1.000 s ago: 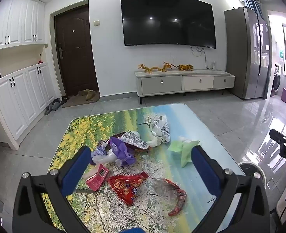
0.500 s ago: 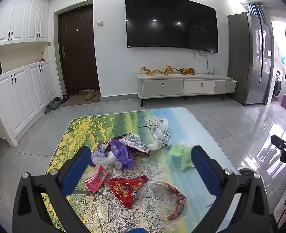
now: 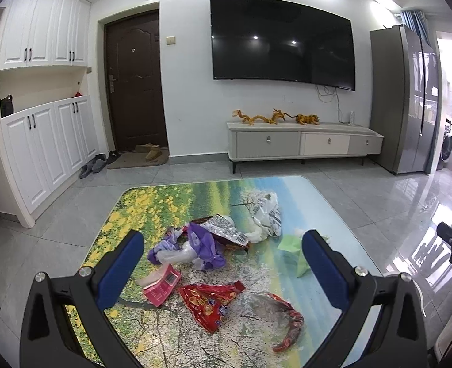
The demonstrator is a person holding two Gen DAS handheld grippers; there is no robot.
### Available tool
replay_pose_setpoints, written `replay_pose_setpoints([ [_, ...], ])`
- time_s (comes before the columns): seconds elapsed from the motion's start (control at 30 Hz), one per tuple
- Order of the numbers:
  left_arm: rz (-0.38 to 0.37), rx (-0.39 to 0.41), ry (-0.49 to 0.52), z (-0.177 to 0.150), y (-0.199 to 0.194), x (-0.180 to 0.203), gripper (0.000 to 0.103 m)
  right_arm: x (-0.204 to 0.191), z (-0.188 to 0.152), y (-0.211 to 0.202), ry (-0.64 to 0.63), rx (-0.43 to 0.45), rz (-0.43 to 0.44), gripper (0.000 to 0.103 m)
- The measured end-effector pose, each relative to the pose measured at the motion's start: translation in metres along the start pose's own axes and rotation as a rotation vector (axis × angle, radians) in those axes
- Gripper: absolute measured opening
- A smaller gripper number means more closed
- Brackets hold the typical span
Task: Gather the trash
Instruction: 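Move both tools toward the trash on the table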
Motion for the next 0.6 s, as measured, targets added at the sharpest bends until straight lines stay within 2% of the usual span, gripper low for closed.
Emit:
replay_pose_setpoints([
  [0.3, 0.041, -0.006, -0.024, 0.001, -0.004, -0.019, 0.103, 0.007, 0.004, -0.006, 0.022, 0.032, 0.009, 0.103],
  [0.6, 0.013, -0.002, -0.044, 0.012, -0.006, -0.030, 0.103, 0.019, 0.005, -0.008, 0.059, 0.050, 0.026, 0.103],
])
Point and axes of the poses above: each gripper's, at about its wrist camera, not at the fingertips, and y roughly the way its jaws point, x to its right, z to its top, the point moved 5 cm from there along y, roughly the way its jaws point, and after that the axes turned 15 degrees about y, right-handed, at the moved point
